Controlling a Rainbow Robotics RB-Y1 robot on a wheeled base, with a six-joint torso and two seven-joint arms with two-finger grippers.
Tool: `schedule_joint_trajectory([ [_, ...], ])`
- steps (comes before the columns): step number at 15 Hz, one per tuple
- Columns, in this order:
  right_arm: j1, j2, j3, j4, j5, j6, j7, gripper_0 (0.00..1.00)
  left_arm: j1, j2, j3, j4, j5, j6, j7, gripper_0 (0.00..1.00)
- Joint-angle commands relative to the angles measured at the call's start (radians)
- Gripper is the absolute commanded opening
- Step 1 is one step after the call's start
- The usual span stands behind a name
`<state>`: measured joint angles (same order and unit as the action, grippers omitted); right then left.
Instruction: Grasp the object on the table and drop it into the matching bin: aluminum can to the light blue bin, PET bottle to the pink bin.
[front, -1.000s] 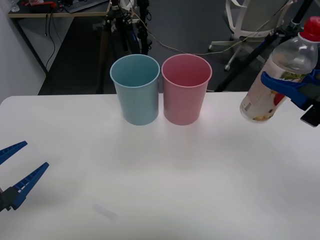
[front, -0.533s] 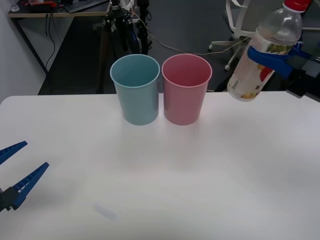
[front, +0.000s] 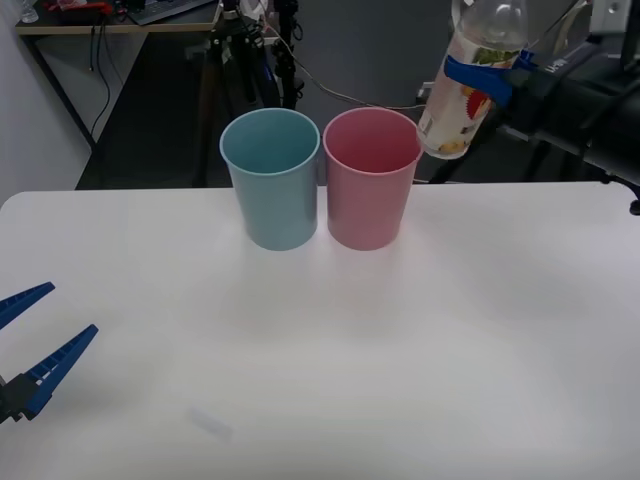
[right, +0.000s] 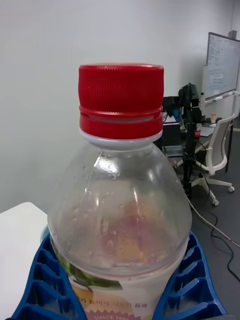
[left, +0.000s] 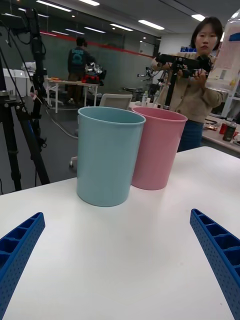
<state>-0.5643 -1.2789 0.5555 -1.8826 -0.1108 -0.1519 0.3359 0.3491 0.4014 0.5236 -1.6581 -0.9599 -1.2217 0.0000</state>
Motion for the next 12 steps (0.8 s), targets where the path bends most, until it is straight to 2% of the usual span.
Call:
schedule_joint_trajectory([
  [1, -0.151, 0.055, 0.123, 0.117, -0.01, 0.0, 0.003, 0.0, 0.0, 0.0, 0.0, 0.0, 0.0, 0.0, 0.0, 1.0],
  [7, -0.364, 0.205, 0.294, 0.344, -0.006, 0.0, 0.003, 0.0, 0.0, 0.0, 0.0, 0.0, 0.0, 0.0, 0.0, 1.0],
  [12, -0.425, 0.303, 0.32, 0.459, 0.028, 0.0, -0.002, 0.0, 0.0, 0.0, 0.0, 0.0, 0.0, 0.0, 0.0, 1.0],
])
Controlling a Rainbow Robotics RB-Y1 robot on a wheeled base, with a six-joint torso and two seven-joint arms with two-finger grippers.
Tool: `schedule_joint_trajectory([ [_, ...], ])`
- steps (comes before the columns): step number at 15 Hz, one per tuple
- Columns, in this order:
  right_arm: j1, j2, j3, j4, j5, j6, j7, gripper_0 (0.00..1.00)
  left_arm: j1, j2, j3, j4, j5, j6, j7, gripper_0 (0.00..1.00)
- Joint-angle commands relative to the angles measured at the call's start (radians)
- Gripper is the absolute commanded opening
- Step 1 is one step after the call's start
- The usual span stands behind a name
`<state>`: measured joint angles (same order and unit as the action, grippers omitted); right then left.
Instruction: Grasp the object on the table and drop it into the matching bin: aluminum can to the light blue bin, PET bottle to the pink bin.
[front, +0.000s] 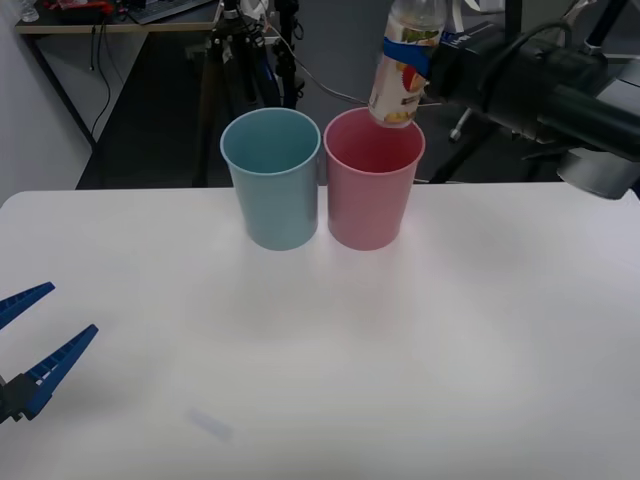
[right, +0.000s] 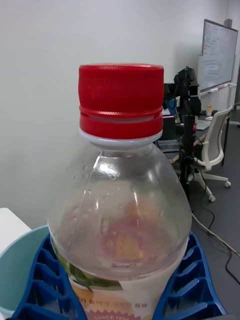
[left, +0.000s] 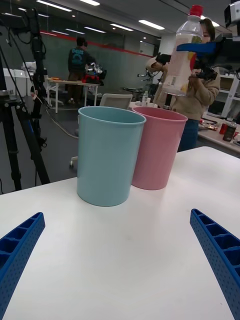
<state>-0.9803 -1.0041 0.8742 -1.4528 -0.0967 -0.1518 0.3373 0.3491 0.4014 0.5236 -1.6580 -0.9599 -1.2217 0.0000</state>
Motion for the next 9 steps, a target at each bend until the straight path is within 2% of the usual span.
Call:
schedule_joint_trajectory([
  [1, -0.015, 0.048, 0.002, 0.045, 0.028, 0.0, -0.003, 0.0, 0.0, 0.0, 0.0, 0.0, 0.0, 0.0, 0.0, 1.0],
  [9, -0.023, 0.117, 0.0, 0.111, 0.109, 0.0, -0.003, 0.0, 0.0, 0.0, 0.0, 0.0, 0.0, 0.0, 0.0, 1.0],
])
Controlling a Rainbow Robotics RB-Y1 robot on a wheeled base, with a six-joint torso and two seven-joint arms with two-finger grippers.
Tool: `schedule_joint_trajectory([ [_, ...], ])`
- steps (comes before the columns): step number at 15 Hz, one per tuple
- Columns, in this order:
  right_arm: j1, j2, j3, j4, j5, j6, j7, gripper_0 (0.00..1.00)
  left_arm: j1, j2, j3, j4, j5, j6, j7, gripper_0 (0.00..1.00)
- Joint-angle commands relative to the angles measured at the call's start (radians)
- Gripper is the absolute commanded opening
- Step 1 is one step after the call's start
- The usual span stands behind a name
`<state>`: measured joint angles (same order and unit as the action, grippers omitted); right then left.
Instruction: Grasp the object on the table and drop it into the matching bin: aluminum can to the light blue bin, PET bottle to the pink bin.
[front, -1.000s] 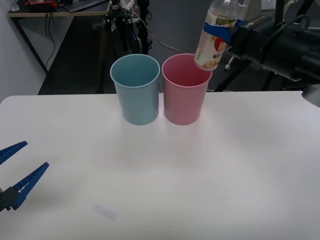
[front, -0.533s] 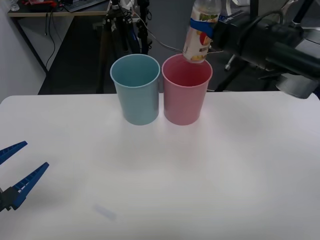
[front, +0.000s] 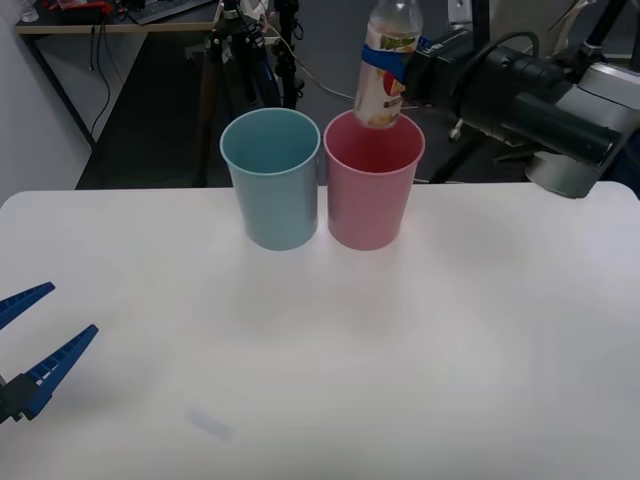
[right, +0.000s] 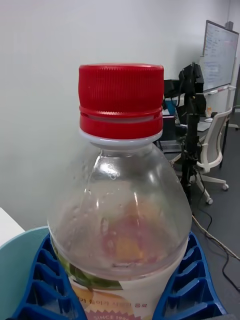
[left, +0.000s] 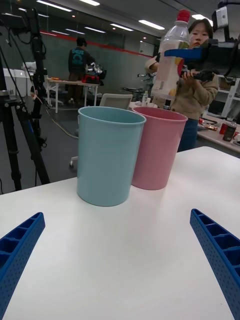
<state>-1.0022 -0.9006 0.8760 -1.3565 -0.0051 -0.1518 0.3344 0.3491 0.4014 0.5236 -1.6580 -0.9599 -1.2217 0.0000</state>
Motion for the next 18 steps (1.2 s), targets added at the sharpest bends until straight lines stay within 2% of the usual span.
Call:
schedule_joint_trajectory([
  [1, 0.001, 0.02, 0.0, 0.023, 0.027, 0.0, 0.0, 0.0, 0.0, 0.0, 0.0, 0.0, 0.0, 0.0, 0.0, 1.0],
  [3, 0.001, 0.025, -0.002, 0.027, 0.042, 0.0, 0.0, 0.03, 0.0, 0.0, 0.0, 0.0, 0.0, 0.0, 0.0, 1.0],
  [4, 0.001, 0.025, 0.0, 0.027, 0.043, 0.0, 0.0, 0.17, 0.0, 0.0, 0.0, 0.0, 0.0, 0.0, 0.0, 1.0],
  [5, 0.001, 0.026, 0.0, 0.027, 0.043, 0.0, -0.002, 0.68, 0.0, 0.0, 0.0, 0.0, 0.0, 0.0, 0.0, 1.0],
  [6, 0.001, 0.025, -0.002, 0.027, 0.043, 0.0, 0.0, 1.0, 0.0, 0.0, 0.0, 0.0, 0.0, 0.0, 0.0, 1.0],
  [18, 0.001, 0.025, -0.003, 0.008, 0.043, 0.026, -0.008, 1.0, 0.0, 0.0, 0.0, 0.0, 0.0, 0.0, 0.0, 1.0],
])
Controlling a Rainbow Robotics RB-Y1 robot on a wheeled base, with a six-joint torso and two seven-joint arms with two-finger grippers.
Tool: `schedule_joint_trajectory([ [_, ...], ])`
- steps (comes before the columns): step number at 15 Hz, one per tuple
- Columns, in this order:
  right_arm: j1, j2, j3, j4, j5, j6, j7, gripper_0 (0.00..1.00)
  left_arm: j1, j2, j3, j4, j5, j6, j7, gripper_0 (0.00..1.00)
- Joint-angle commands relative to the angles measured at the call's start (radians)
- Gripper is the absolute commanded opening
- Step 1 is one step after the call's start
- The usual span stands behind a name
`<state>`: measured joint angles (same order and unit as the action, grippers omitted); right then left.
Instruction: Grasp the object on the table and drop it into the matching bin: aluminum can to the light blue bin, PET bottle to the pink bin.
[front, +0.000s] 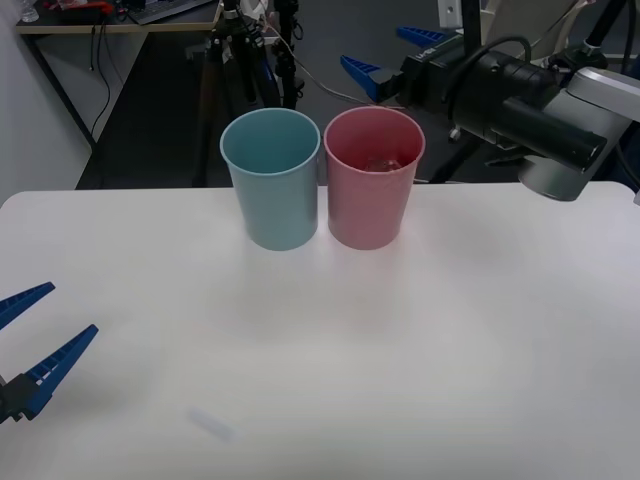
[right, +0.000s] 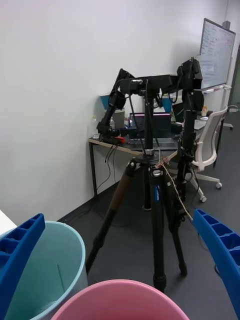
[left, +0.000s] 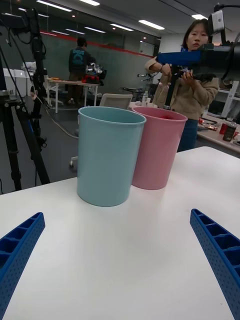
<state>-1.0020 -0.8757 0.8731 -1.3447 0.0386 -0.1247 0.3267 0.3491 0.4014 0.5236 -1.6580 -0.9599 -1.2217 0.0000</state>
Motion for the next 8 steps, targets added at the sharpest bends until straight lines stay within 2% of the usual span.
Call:
schedule_joint_trajectory([
  [1, 0.0, 0.0, 0.0, -0.005, 0.0, 0.0, 0.0, 1.0, 0.0, 0.0, 0.0, 0.0, 0.0, 0.0, 0.0, 1.0],
  [5, 0.019, -0.045, -0.003, -0.068, -0.014, 0.002, 0.0, 1.0, 0.0, 0.0, 0.0, 0.0, 0.0, 0.0, 0.0, 1.0],
  [8, 0.105, -0.101, -0.06, -0.169, -0.005, 0.01, 0.0, 1.0, 0.0, 0.0, 0.0, 0.0, 0.0, 0.0, 0.0, 1.0],
])
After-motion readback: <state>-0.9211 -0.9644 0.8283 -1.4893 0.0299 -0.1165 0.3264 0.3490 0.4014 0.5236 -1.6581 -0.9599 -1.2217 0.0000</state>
